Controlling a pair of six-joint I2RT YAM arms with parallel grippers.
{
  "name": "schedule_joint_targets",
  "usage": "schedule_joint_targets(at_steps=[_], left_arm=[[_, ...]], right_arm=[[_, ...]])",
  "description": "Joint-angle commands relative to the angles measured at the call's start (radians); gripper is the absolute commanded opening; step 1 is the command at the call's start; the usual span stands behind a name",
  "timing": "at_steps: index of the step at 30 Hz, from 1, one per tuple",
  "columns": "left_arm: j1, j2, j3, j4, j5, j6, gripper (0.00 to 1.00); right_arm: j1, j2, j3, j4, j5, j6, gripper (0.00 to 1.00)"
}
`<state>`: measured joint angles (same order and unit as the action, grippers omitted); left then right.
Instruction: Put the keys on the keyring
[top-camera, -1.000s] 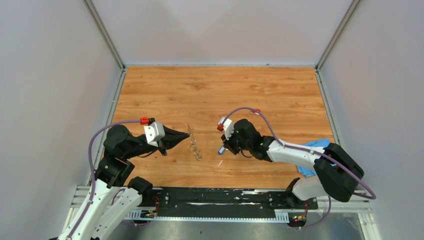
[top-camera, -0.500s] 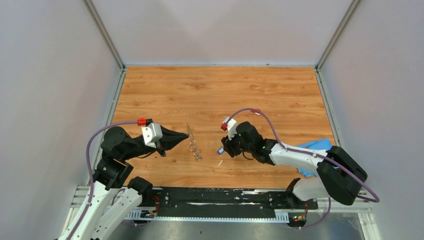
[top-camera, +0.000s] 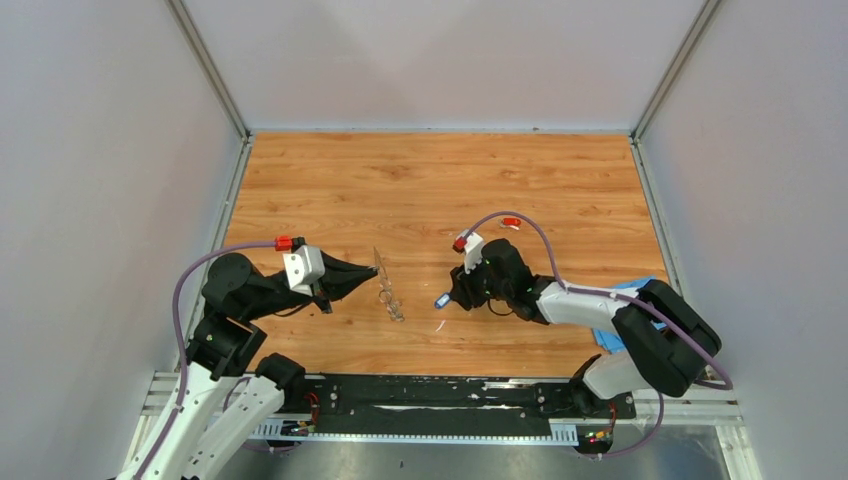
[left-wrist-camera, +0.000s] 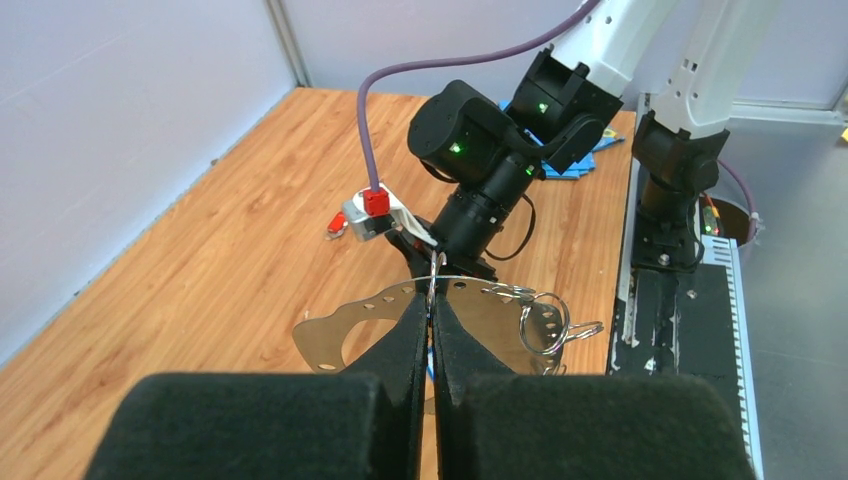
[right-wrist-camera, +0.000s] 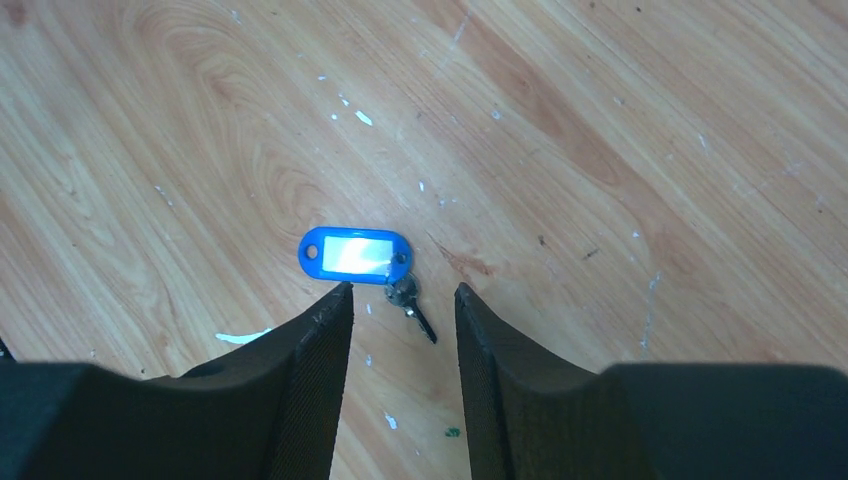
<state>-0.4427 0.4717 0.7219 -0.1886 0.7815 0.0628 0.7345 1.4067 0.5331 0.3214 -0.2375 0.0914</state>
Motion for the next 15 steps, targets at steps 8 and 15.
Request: schedule_joint_targets(at_steps=[8,15], left_arm=[[-0.005,-0.009,0.022,0.020,0.010,-0.009,0.00],[-0.005,-0.015,0.022,0.011,0.020,0.003,0.00]], right_arm=[[-0.007,0.066,-0.018,0.083,-0.003,0.025,0.40],[-0.008,0.098,-0.021,0.109,-0.005,0.020,0.31]])
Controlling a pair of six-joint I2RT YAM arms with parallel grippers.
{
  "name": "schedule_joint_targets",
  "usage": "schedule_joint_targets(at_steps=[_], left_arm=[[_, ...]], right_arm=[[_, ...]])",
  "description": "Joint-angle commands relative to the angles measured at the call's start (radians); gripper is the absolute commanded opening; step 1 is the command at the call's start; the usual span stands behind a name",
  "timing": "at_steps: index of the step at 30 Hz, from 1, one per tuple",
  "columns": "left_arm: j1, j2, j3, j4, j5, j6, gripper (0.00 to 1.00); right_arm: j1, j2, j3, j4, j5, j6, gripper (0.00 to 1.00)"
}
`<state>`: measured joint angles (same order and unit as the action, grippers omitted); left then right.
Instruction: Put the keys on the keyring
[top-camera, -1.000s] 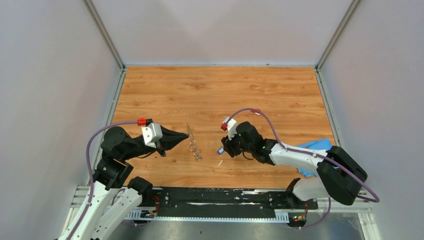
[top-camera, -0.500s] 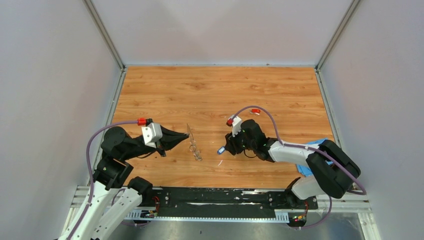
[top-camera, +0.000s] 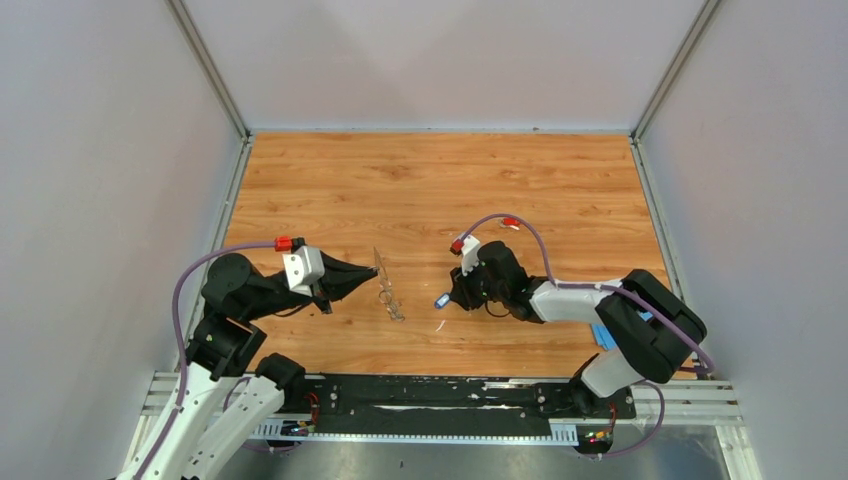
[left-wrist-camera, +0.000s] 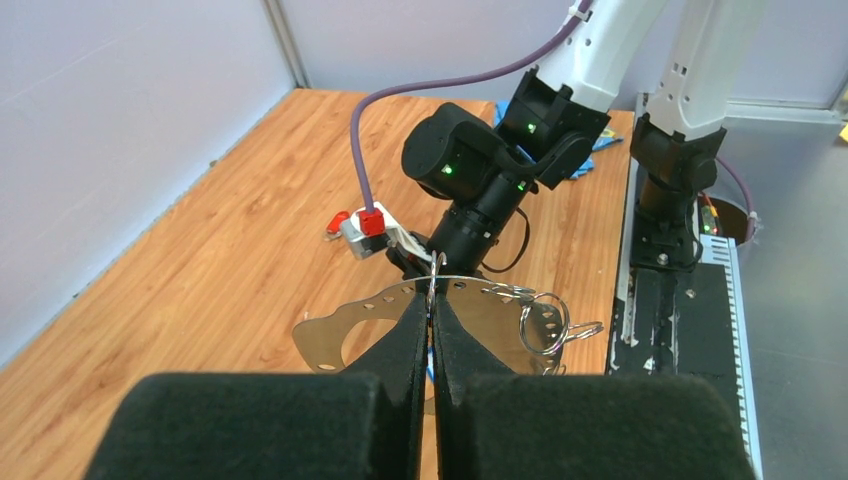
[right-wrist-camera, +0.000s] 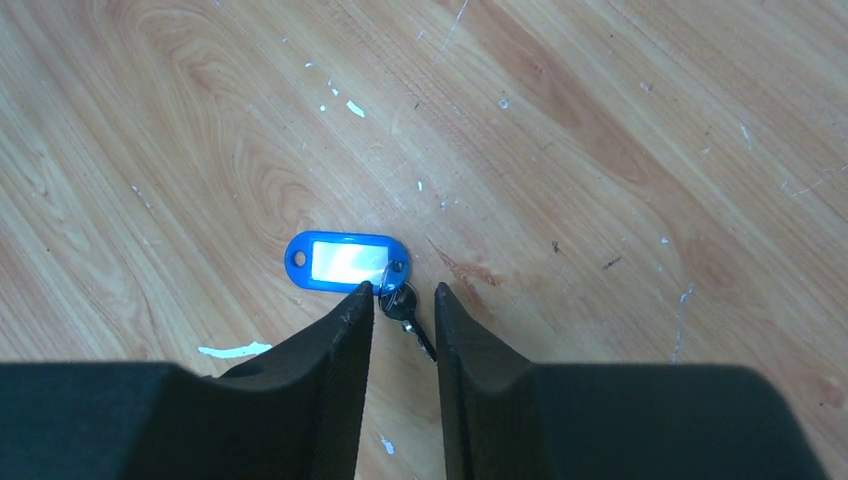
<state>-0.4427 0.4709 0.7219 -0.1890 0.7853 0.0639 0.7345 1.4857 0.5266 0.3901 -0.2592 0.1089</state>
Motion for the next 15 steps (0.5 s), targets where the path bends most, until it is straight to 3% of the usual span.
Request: schedule_joint_targets(at_steps=[1,6,15], left_arm=[[-0.005,-0.014,0.022,0.011,0.016,0.003,0.00],[-0.005,-0.015,0.022,0.004,0.016,0.009,0.00],[-0.005,-0.013,0.019,-0.007,0.013,0.020,0.00]], right_arm=[[-0.008,0.022,-0.016,0.046,0.017,0.003,0.27],[-0.007,0.017,-0.028,0.059,0.027,0.004,0.13],[-0.007,0.013,-0.022,0.064,0.003,0.006,0.07]])
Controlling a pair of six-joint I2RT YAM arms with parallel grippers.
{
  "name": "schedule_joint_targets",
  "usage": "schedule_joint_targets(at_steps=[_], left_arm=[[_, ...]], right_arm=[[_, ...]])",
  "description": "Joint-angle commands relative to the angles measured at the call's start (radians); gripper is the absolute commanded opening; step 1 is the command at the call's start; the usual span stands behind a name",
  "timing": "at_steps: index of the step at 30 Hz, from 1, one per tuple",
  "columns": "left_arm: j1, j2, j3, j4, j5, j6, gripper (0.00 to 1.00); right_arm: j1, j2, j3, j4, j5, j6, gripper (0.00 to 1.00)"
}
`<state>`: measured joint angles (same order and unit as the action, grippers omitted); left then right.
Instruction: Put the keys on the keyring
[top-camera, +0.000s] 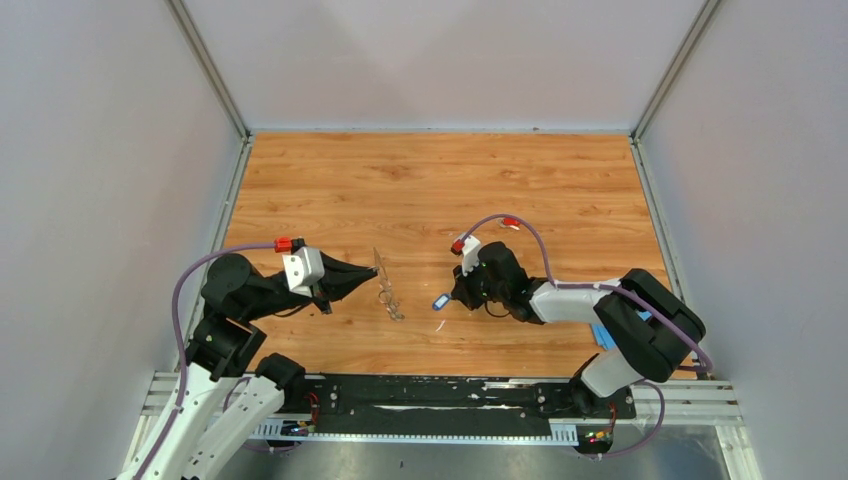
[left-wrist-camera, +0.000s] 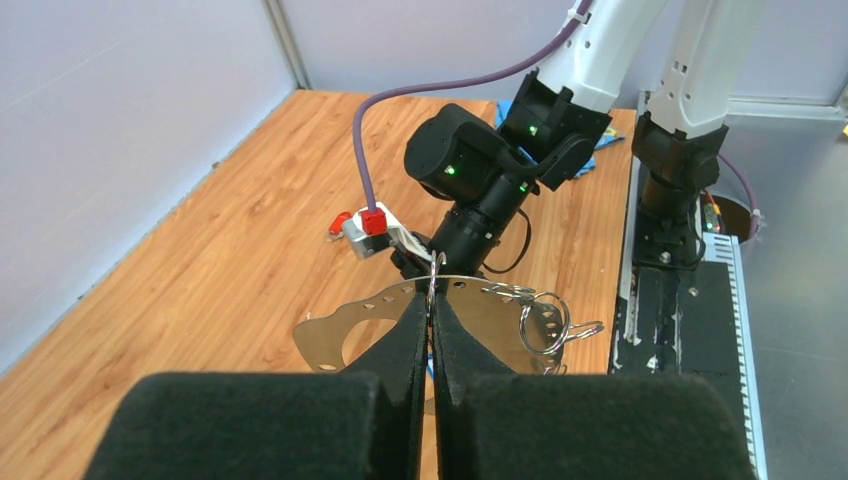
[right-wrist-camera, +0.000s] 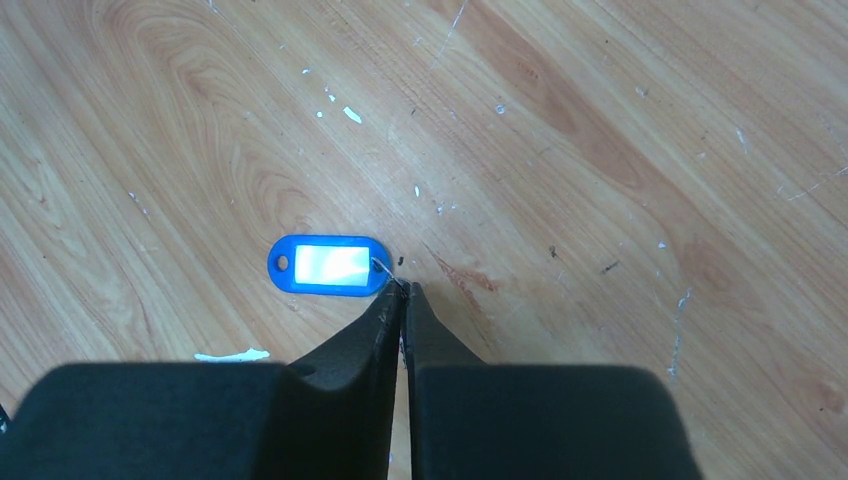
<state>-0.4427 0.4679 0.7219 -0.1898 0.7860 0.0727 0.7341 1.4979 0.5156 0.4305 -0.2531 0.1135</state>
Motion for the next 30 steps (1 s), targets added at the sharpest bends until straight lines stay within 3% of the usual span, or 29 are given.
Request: schedule_joint_targets(at_steps=[1,5,11,24,30], left_arm=[[-0.005,-0.011,0.020,-0.010,0.012,0.013,0.00],[-0.005,-0.013,0.021,-0.021,0.012,0.026,0.00],[-0.005,-0.017,0.020,-0.025,0.012,0.032,0.00],[-0.005,-0.011,0.021,-0.032,0.007,0.022,0.00],[-0.005,-0.008,0.022,-0.026,0.004,0.019,0.00]], right_arm=[[-0.007,0.002,-0.008,0.022,-0.009,0.005,0.08],[-0.007,0.003,0.003,0.005,-0.023,0.004,0.21],[-0.006,-0.004,0.009,-0.001,-0.032,-0.016,0.24],[-0.006,0.012,0.037,-0.001,-0.058,-0.040,0.13],[-0.006,0.004,0.040,-0.012,-0.069,-0.054,0.02]])
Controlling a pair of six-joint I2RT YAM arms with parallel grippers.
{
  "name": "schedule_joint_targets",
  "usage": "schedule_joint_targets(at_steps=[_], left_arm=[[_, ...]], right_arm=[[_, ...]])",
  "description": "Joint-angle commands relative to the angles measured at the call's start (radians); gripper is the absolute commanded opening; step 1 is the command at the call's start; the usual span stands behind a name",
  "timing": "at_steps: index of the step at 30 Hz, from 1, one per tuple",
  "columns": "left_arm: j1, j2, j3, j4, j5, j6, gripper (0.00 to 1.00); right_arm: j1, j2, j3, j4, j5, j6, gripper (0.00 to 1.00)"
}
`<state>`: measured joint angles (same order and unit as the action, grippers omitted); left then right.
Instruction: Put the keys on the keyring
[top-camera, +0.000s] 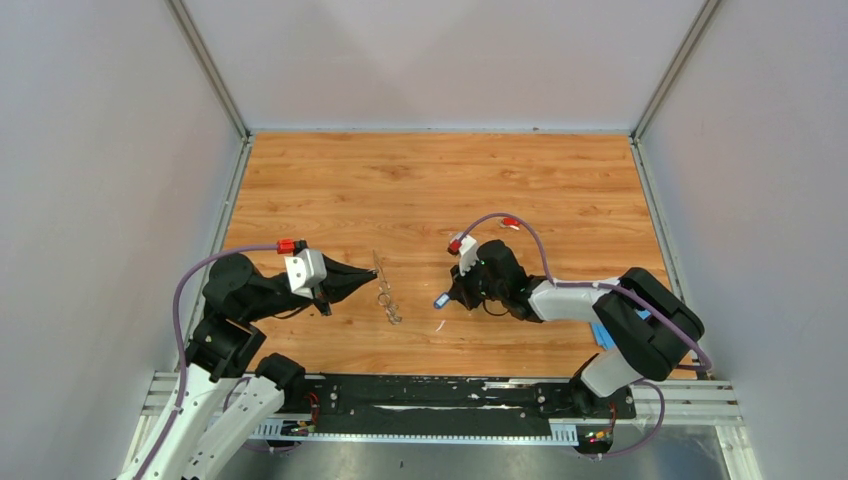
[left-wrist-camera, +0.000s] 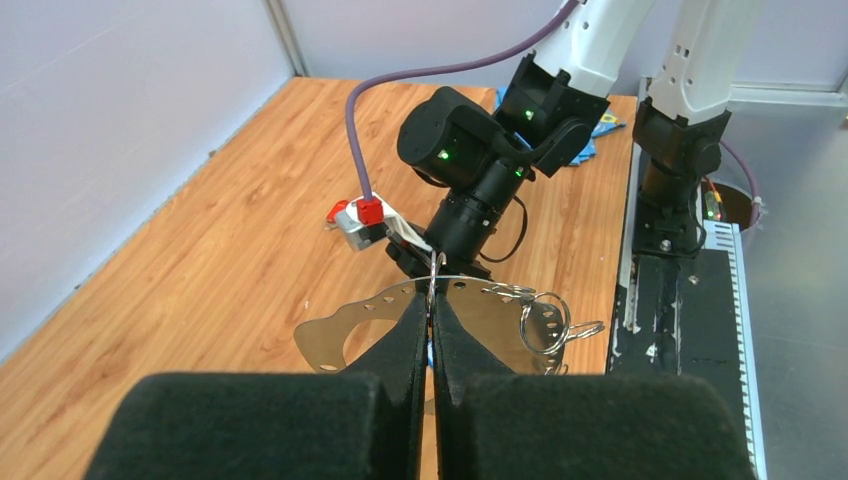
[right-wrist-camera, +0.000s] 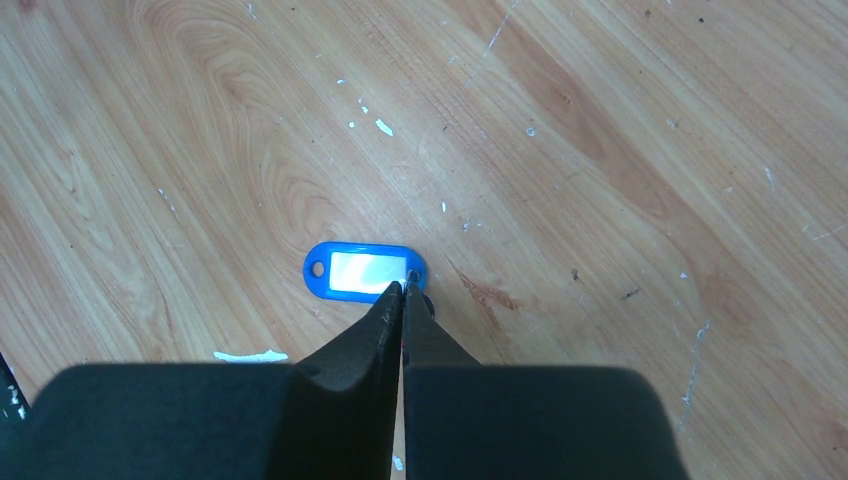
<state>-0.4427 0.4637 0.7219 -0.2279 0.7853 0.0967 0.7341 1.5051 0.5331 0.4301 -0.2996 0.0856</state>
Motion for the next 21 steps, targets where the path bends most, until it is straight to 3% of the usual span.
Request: schedule_joint_targets(at_steps=[1,7,12,21], left_arm=[[-0.005,-0.004,0.022,0.013,0.004,-0.006,0.00],[-0.005,-0.006,0.021,0.006,0.001,-0.002,0.00],[-0.005,-0.003,0.011,0.004,-0.026,0.002,0.00],[-0.005,0.015,-0.005,-0.022,-0.044,0.065,0.00]], right_arm=[[-0.007,-0.003,0.022,-0.011,-0.024,-0.026,0.01],[-0.007,-0.023,0.009,-0.002,-0.065,-0.017,0.01],[-0.005,-0.133,0.012,-0.070,-0.139,0.017,0.01],[0.162,-0.494,0.172,-0.490,-0.182,0.024,0.01]])
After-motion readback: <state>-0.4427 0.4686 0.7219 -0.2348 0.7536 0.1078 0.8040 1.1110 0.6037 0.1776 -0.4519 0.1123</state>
